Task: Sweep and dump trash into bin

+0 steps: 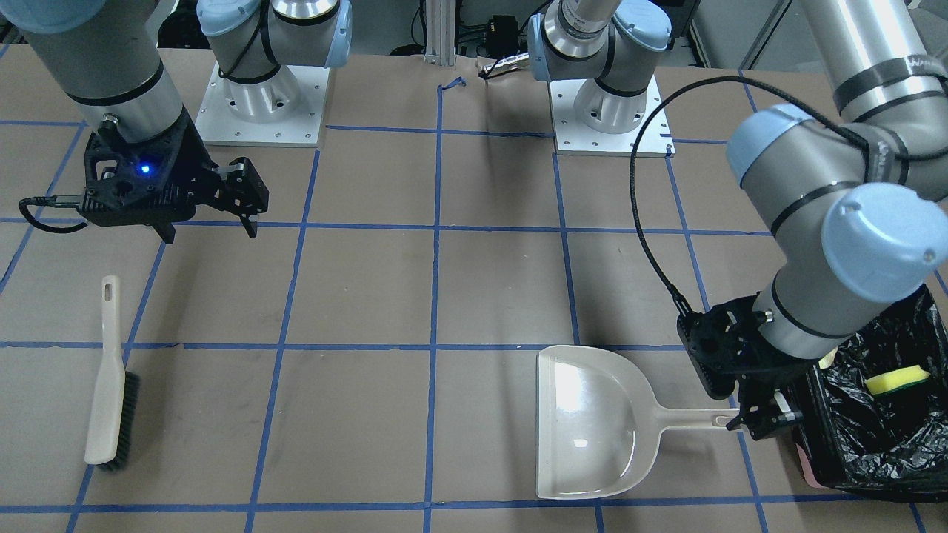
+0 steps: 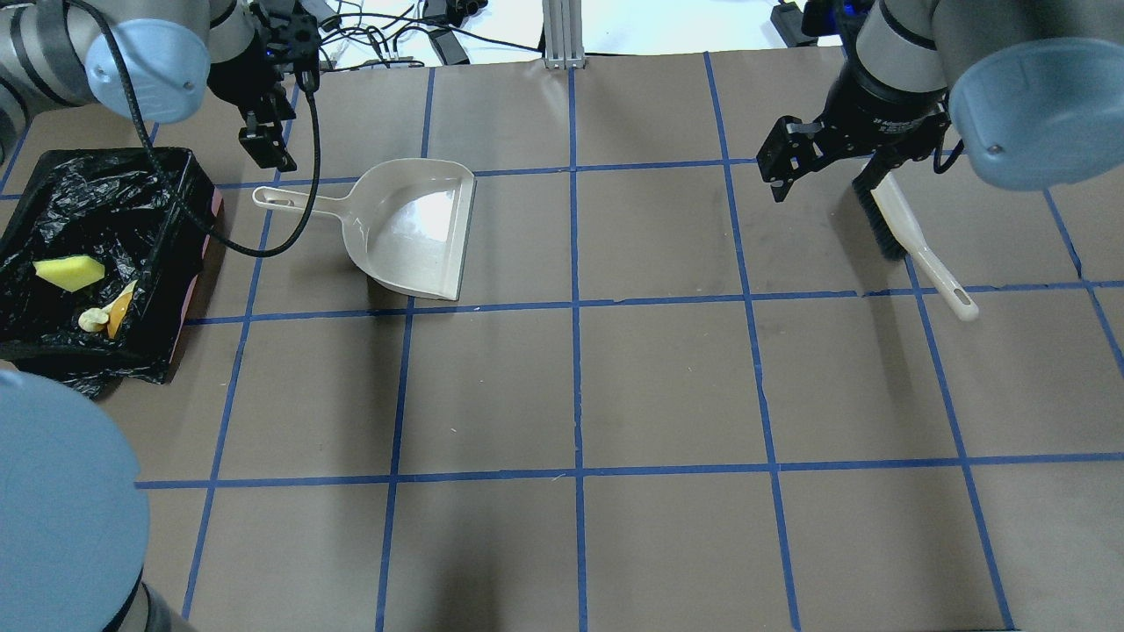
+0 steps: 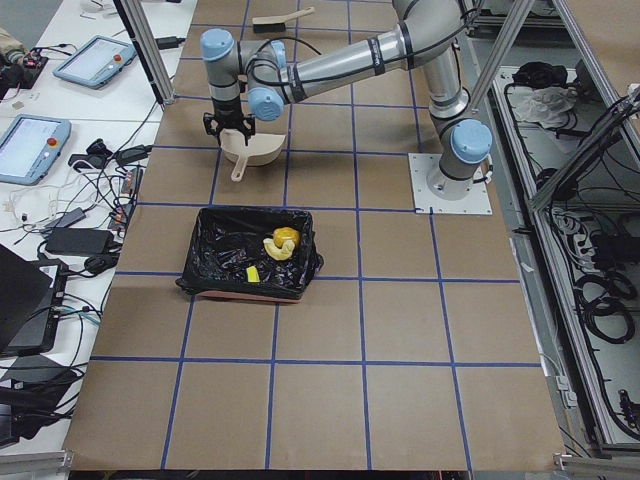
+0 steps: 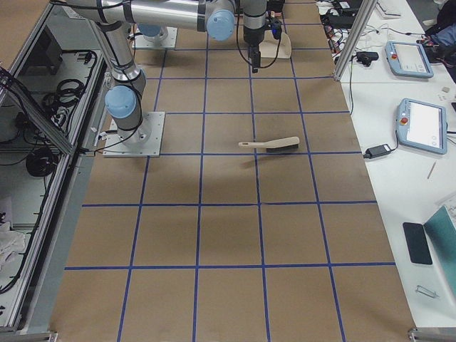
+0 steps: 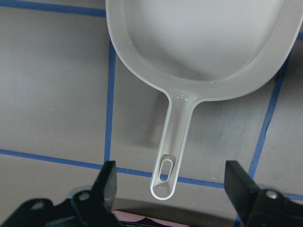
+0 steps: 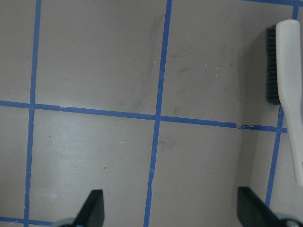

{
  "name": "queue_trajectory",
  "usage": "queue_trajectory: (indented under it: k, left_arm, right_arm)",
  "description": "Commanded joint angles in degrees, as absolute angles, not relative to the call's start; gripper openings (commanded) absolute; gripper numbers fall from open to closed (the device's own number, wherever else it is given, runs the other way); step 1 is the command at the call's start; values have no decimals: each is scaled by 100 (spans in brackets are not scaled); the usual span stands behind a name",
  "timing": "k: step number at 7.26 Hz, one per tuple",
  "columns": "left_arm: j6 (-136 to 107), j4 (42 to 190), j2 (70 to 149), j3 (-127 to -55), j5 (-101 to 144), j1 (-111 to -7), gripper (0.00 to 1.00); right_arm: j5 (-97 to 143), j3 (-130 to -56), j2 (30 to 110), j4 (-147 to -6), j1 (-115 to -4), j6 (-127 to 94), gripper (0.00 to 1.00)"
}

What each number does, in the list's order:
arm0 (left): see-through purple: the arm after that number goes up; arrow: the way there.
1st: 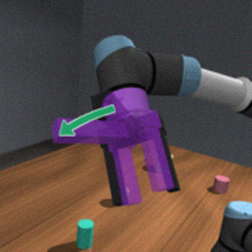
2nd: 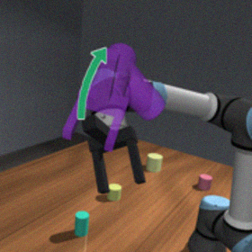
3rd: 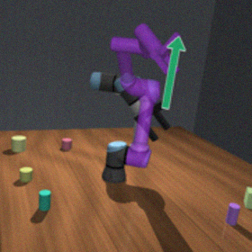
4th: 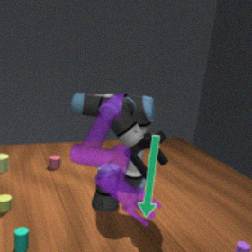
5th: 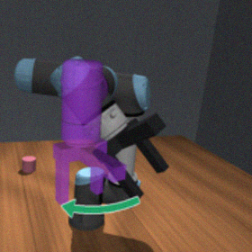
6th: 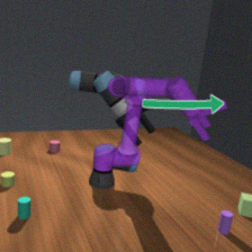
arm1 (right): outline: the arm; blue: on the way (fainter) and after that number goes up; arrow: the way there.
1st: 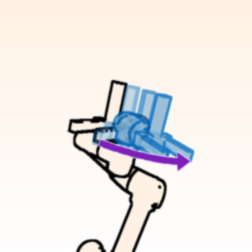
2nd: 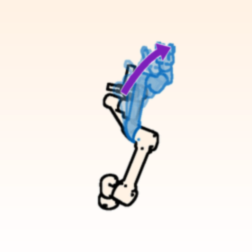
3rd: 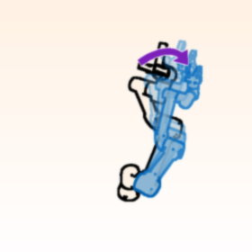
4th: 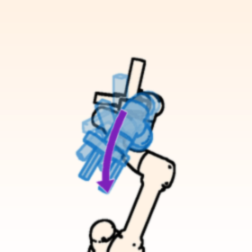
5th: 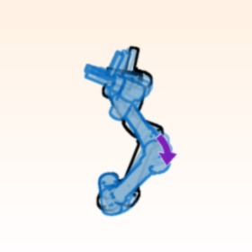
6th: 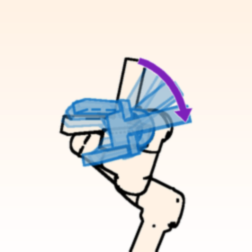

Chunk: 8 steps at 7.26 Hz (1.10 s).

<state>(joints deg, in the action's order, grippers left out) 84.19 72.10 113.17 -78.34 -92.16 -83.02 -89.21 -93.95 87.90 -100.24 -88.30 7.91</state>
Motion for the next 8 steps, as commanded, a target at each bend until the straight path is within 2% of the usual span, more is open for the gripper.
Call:
queue_trajectory:
  k: [1, 5, 7, 8]
  left_arm:
    - [6522, 7627, 10699, -7831, -8982, -8463, 84]
    - [2305, 9076, 9670, -7971, -8904, -8517, 86]
    - [779, 9167, 9362, -8260, -8710, -8543, 99]
    - [713, 9210, 9152, -8297, -8745, -8543, 100]
  right_arm:
    - [-8921, -9396, 8780, -10028, -8824, 791, 100]
    - [-8912, -9395, 8789, -10037, -8833, 791, 100]
    - [-8921, -9396, 8789, -10037, -8824, 791, 100]
    - [-8921, -9396, 8789, -10020, -8824, 791, 100]
